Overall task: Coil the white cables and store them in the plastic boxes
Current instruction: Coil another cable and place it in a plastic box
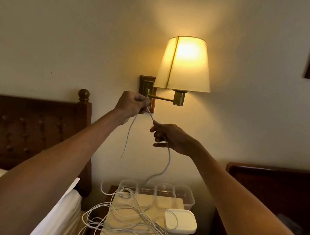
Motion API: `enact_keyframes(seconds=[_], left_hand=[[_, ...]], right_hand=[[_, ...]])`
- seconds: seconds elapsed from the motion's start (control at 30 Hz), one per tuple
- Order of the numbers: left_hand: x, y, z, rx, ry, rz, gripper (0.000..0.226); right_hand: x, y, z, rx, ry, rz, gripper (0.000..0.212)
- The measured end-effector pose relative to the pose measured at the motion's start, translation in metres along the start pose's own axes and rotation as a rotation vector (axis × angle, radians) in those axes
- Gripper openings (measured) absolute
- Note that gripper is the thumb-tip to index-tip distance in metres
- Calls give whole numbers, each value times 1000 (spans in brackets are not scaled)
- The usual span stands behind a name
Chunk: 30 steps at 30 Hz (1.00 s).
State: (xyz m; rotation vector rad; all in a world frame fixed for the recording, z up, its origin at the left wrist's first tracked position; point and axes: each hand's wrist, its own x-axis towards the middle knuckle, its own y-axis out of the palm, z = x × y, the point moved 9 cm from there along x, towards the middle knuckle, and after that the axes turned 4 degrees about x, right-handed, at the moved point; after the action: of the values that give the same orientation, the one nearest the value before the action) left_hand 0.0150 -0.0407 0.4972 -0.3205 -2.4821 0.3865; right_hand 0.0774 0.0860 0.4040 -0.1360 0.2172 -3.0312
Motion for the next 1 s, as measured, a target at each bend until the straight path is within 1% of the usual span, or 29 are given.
enact_keyframes(seconds=[0.03, 0.1, 0.17, 0.23, 0.3, 0.37, 0.43, 0.5, 0.53, 0.57, 0.6, 0.63, 0.67, 0.7, 0.73, 0.77, 0.8, 0.83, 0.87, 1.0], left_hand=[[0, -5, 3, 1, 4, 6, 19], [0, -10, 8, 93, 29, 71, 20], [-4, -6, 12, 355, 80, 181, 22], [-10, 4, 13, 594, 155, 250, 22], [-16, 17, 10, 666, 226, 272, 22], [-19, 21, 3, 719, 306, 216, 20], [-17, 8, -2, 797, 350, 68, 18], [-12, -16, 2, 868, 301, -96, 19], [-10, -25, 9, 920, 250, -140, 20], [-10, -28, 17, 994, 200, -137, 21], [-11, -23, 23, 1072, 175, -91, 22], [-13, -13, 25, 1118, 189, -19, 25], [-17, 2, 26, 1112, 232, 71, 31], [-23, 17, 22, 1035, 281, 164, 39], [-31, 30, 16, 902, 310, 249, 42], [-38, 40, 9, 761, 333, 311, 37], [-42, 47, 3, 668, 354, 332, 27], [-43, 48, -1, 628, 370, 305, 19], [-39, 43, -2, 619, 367, 247, 17], [-23, 0, 7, 687, 256, -63, 18]], right_hand=[[-1, -2, 1, 29, -4, 8, 28], [-4, -11, 5, 1, -25, -35, 24], [-6, -20, 13, -123, -61, -109, 26], [-7, -21, 20, -229, -86, -129, 27], [-8, -17, 26, -288, -105, -123, 26], [-9, -16, 27, -307, -116, -126, 27], [-12, -20, 25, -288, -102, -144, 30], [-16, -25, 20, -220, -62, -153, 33], [-19, -27, 18, -181, -44, -150, 33], [-20, -28, 17, -152, -33, -144, 34], [-21, -28, 18, -139, -29, -144, 33], [-22, -29, 20, -137, -29, -150, 32], [-23, -29, 22, -139, -32, -164, 30], [-23, -29, 24, -142, -39, -179, 29], [-22, -28, 27, -146, -51, -194, 29], [-22, -29, 30, -148, -65, -206, 29], [-22, -29, 32, -142, -76, -218, 29], [-23, -29, 34, -126, -82, -228, 29], [-24, -29, 34, -106, -78, -233, 30], [-30, -30, 27, -51, 22, -187, 32]])
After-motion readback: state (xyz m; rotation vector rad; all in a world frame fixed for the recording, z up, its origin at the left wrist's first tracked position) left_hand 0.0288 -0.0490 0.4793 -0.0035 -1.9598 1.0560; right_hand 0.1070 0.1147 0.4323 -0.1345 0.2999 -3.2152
